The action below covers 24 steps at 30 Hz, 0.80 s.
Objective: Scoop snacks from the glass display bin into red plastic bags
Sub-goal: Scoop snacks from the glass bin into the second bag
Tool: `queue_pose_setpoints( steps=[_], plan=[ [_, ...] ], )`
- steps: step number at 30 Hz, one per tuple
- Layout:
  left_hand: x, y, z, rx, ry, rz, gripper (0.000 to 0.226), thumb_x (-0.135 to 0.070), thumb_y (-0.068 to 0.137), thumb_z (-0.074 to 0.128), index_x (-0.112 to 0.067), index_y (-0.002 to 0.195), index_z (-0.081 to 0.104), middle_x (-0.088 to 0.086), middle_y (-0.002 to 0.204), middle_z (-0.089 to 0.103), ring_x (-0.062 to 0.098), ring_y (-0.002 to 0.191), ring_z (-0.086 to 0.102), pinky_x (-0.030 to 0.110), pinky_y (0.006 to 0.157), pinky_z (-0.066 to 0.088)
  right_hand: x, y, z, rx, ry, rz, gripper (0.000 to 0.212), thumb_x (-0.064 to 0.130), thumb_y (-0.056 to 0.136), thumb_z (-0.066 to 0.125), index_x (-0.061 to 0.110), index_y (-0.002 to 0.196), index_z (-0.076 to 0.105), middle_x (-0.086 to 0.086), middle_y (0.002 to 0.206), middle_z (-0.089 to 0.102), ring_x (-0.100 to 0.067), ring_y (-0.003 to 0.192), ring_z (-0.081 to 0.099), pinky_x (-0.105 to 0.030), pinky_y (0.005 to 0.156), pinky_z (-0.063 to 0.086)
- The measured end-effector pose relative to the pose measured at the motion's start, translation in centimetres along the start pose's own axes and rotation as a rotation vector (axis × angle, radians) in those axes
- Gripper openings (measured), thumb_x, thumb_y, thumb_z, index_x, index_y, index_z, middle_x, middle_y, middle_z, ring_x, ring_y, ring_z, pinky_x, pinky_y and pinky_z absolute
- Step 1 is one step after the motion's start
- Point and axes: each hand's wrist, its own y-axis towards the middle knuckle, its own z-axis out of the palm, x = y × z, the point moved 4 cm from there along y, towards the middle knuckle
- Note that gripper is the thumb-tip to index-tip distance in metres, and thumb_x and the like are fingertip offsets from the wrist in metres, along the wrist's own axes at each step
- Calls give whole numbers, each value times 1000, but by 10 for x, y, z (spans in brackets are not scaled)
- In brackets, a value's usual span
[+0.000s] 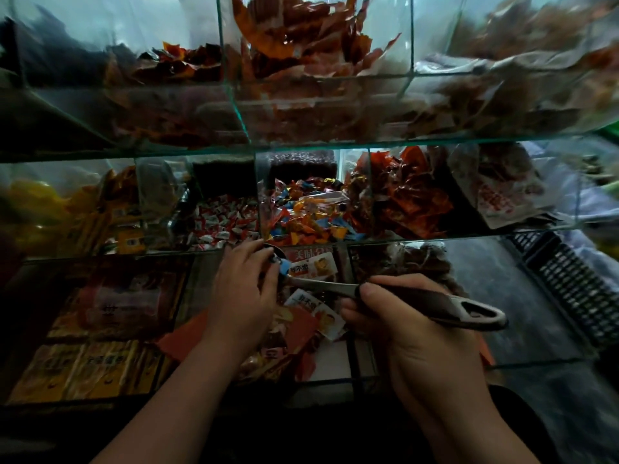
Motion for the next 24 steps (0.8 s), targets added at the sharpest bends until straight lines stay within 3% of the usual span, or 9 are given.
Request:
queue_pose_setpoints(
  steps=[8, 13, 15, 17, 19, 22, 24],
  plan=[
    [-38, 80, 12, 11, -52, 124, 53, -52, 100, 45, -19, 140, 56, -1, 142, 53, 16, 132, 45, 40, 110, 38, 27, 41, 0, -128, 236, 21, 4, 1, 89, 69, 2, 84, 69, -13, 77, 76, -29, 79, 79, -26, 65, 61],
    [-24, 92, 18, -28, -309, -50, 57, -61, 100, 42, -25, 144, 48, -9, 137, 50, 12, 127, 50, 39, 106, 45, 26, 83, 8, -180, 194, -112, 6, 6, 92, 70, 9, 88, 67, -15, 89, 77, -27, 86, 79, -28, 71, 62],
    [-16, 84, 22, -7, -263, -65, 54, -56, 101, 46, -25, 146, 45, -3, 144, 49, 13, 132, 46, 35, 108, 40, 25, 99, 13, -152, -75, -291, 5, 13, 90, 73, 14, 93, 68, -9, 92, 77, -17, 88, 78, -25, 74, 61],
    [-10, 77, 25, 13, -225, -58, 51, -47, 101, 55, -26, 146, 44, -5, 143, 49, 10, 131, 44, 33, 107, 39, 27, 110, 20, -63, -571, -607, 9, 15, 90, 73, 16, 96, 67, 2, 89, 71, -4, 85, 71, -18, 69, 57],
    [-7, 73, 26, 19, -218, -47, 49, -38, 98, 61, -27, 143, 45, -7, 139, 50, 9, 128, 45, 36, 108, 42, 24, 117, 29, 98, -962, -816, 16, 14, 91, 69, 16, 105, 62, 3, 96, 66, -6, 85, 64, -24, 72, 56],
    [-6, 70, 25, 31, -258, -54, 48, -33, 97, 64, -29, 141, 47, -9, 139, 49, 11, 130, 47, 44, 109, 45, 18, 113, 33, 262, -1128, -910, 29, 22, 87, 61, 19, 115, 55, -3, 112, 61, -18, 96, 62, -38, 79, 58],
    [-7, 69, 24, 30, -276, -64, 48, -31, 96, 65, -29, 141, 48, -10, 139, 49, 12, 130, 47, 46, 108, 46, 18, 103, 31, 286, -1127, -946, 35, 26, 83, 57, 18, 117, 56, -1, 117, 59, -17, 100, 62, -37, 81, 57]
  ],
)
